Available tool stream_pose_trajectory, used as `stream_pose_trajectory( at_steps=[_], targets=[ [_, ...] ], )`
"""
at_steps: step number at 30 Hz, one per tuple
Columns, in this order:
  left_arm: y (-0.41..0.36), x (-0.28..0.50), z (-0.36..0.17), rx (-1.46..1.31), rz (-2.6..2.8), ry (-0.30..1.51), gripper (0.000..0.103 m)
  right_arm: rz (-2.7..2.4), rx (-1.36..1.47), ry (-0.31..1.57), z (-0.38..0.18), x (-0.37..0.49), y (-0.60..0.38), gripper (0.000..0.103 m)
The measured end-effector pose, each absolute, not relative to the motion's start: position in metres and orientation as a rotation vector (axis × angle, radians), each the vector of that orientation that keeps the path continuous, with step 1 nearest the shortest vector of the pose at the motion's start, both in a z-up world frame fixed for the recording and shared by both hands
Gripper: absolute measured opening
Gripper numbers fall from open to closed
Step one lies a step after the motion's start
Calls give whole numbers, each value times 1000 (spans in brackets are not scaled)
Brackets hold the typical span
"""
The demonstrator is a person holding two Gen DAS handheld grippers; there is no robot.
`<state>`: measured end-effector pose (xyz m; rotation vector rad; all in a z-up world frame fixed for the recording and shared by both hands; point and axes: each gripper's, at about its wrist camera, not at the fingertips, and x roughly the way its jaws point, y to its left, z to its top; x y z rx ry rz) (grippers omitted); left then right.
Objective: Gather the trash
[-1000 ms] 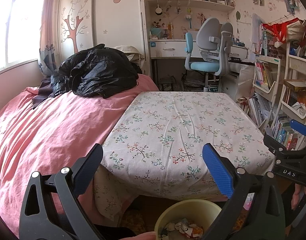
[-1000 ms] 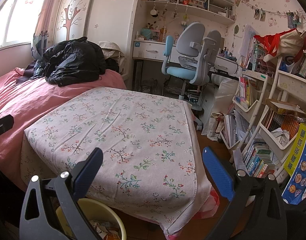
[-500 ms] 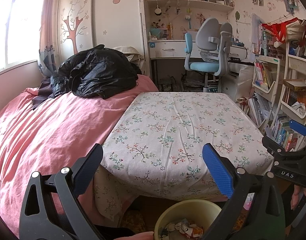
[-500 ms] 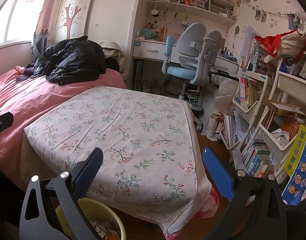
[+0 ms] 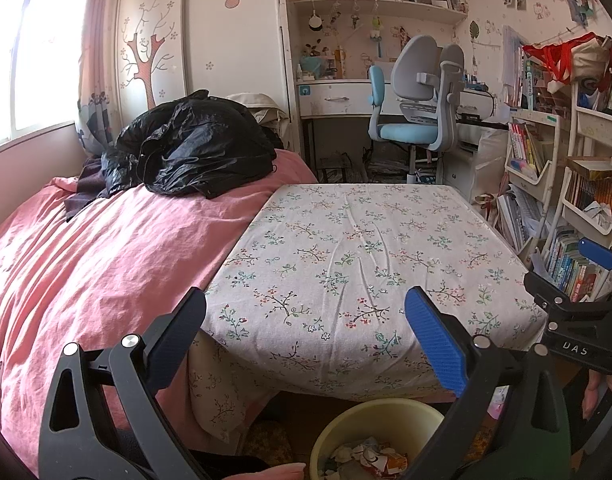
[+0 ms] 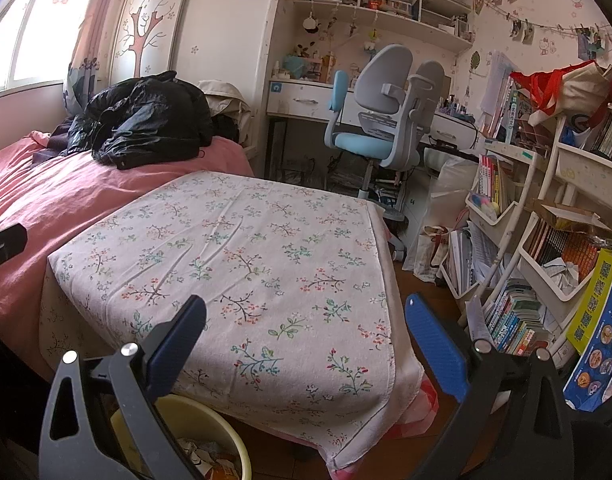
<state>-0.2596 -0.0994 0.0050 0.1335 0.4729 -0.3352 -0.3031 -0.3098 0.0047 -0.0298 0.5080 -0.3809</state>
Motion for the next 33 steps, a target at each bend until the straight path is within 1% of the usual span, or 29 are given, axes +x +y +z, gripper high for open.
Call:
stream_pose_trajectory(
  at_steps=[33],
  targets=[
    [-92, -254, 4, 151, -334, 468, 96, -378, -35, 512, 5, -302, -311, 96]
  ],
)
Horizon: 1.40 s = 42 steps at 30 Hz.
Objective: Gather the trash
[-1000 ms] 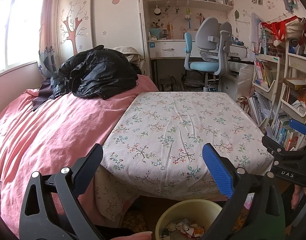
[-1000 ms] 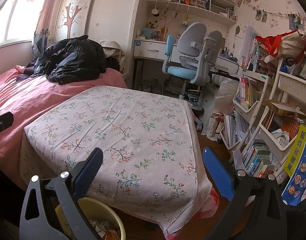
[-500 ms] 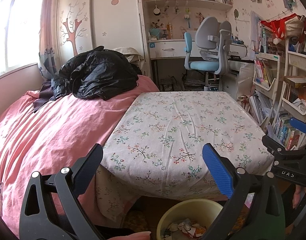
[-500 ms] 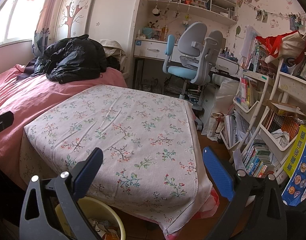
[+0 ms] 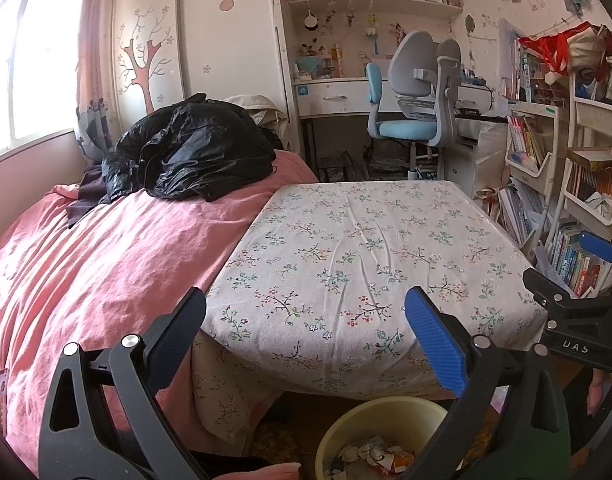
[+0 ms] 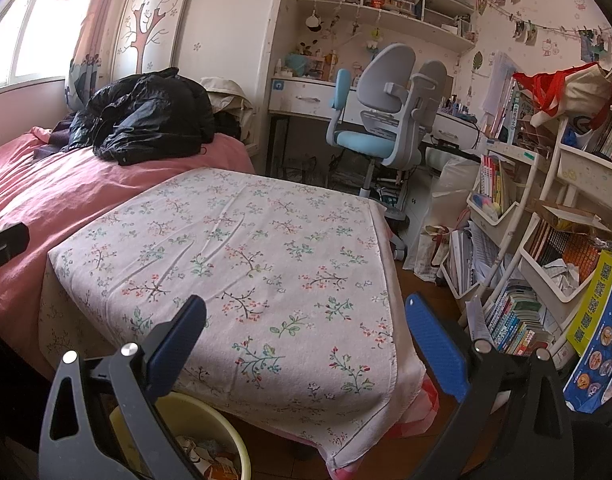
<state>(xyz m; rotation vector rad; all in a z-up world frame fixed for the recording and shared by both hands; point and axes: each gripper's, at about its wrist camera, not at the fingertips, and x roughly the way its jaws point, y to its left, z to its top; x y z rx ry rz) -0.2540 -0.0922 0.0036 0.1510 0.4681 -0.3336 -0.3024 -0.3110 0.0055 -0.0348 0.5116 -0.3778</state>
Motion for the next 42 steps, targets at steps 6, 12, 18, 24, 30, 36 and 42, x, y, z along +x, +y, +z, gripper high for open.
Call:
stream_pose_trajectory(
  at_steps=[6, 12, 18, 24, 30, 36, 42],
  targets=[
    [-94, -255, 4, 152, -333, 469, 96, -376, -37, 514, 6, -302, -312, 96],
    [-96, -256, 4, 153, -332, 468, 96, -375, -38, 514, 6, -302, -312, 96],
    [-100, -258, 5, 155, -332, 468, 96, -373, -41, 516, 6, -302, -313, 96],
    [-92, -254, 3, 165, -338, 465, 96, -372, -42, 516, 6, -302, -314, 96],
    [-93, -254, 4, 170, -337, 463, 96, -368, -40, 514, 6, -303, -318, 96],
    [-82, -246, 5, 169, -336, 455, 96, -362, -58, 521, 5, -301, -318, 96],
    [-78, -251, 9, 164, -338, 447, 96, -357, -76, 528, 4, -301, -316, 96]
  ],
)
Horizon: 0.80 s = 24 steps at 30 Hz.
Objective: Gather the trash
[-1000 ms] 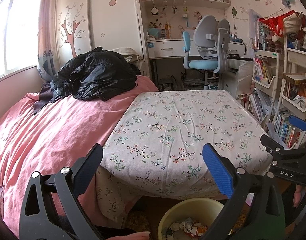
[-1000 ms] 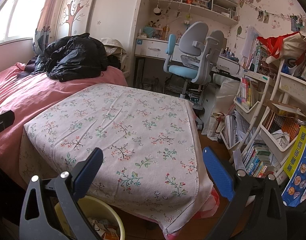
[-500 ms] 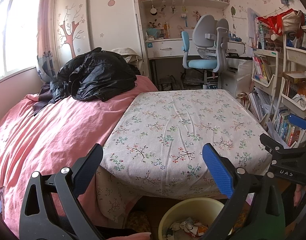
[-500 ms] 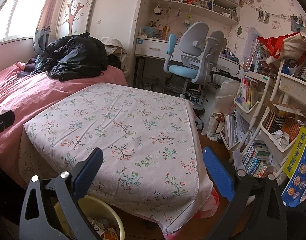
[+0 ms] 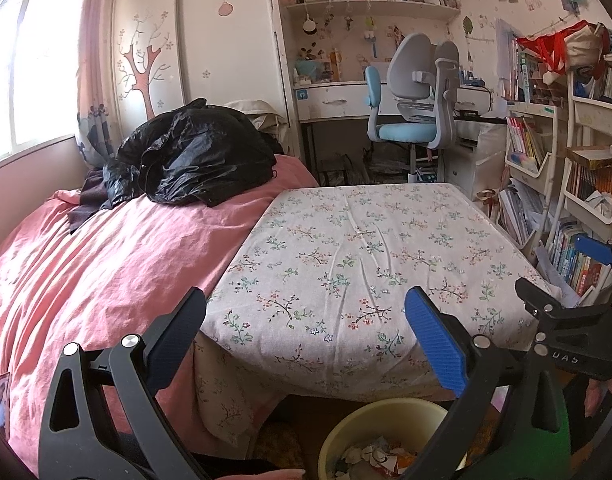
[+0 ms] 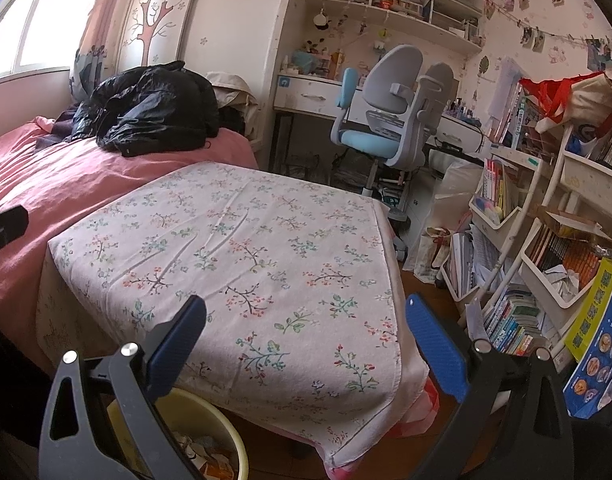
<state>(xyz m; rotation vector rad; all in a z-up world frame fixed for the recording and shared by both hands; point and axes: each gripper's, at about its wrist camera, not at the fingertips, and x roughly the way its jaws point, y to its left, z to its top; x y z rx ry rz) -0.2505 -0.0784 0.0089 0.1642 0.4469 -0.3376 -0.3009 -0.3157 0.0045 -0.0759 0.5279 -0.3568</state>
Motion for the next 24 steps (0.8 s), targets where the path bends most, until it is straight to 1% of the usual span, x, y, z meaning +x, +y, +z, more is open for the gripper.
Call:
stream_pose_trajectory(
  at_steps=[10, 19, 24],
  targets=[
    [-77, -251, 11, 154, -351, 441, 96, -347, -97, 531, 4, -299, -313, 96],
    [-56, -239, 0, 4, -436, 542, 96, -330, -105, 541, 1, -295, -309, 96],
    [-68, -243, -5, 55, -378, 534, 96, -328, -106, 540, 1, -296, -310, 96]
  ],
)
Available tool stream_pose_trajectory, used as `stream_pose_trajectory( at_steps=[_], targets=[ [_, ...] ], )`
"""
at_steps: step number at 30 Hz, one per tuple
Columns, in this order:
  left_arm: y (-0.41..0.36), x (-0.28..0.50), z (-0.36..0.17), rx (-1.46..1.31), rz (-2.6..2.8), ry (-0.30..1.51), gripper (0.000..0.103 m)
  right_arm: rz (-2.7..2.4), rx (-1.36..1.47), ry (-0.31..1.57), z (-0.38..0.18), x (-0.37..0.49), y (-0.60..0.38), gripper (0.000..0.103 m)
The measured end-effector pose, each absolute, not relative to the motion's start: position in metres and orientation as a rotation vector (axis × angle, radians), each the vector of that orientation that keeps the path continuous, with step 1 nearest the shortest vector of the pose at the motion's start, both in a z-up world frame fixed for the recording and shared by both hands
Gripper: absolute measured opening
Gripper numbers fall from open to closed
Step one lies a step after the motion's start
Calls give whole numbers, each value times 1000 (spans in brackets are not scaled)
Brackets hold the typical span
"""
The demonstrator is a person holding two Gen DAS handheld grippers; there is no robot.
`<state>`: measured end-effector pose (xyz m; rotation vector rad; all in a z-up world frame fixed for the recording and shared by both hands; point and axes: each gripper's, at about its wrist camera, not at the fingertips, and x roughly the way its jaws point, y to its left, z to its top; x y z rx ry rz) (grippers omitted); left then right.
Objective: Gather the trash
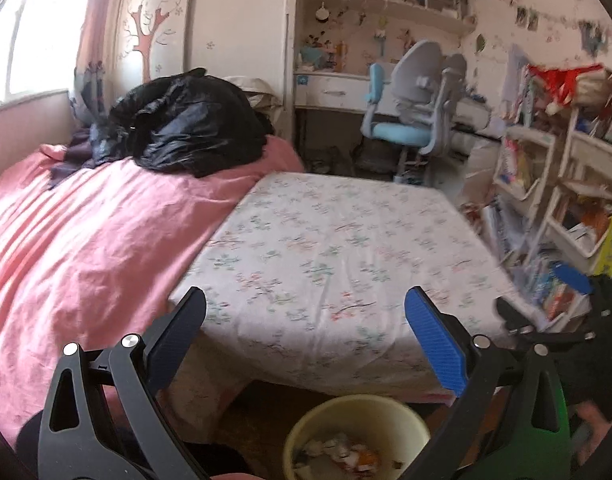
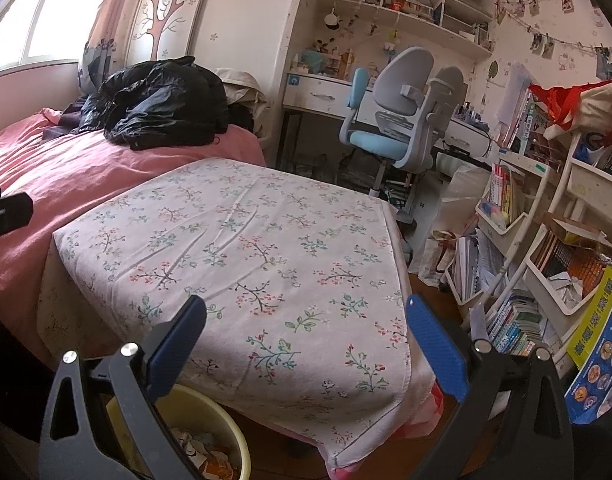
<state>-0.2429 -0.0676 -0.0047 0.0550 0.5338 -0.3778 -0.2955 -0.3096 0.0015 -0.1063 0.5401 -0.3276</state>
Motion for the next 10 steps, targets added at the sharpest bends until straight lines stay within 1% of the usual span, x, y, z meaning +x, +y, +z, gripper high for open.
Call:
stream_pose_trajectory(
  at_steps=[6, 10],
  targets=[
    [-77, -229, -14, 85, -294, 612, 96, -330, -105, 540, 3, -295, -308, 96],
    [-84, -230, -14, 98, -294, 617, 96, -329, -106, 540, 3, -295, -308, 96]
  ],
)
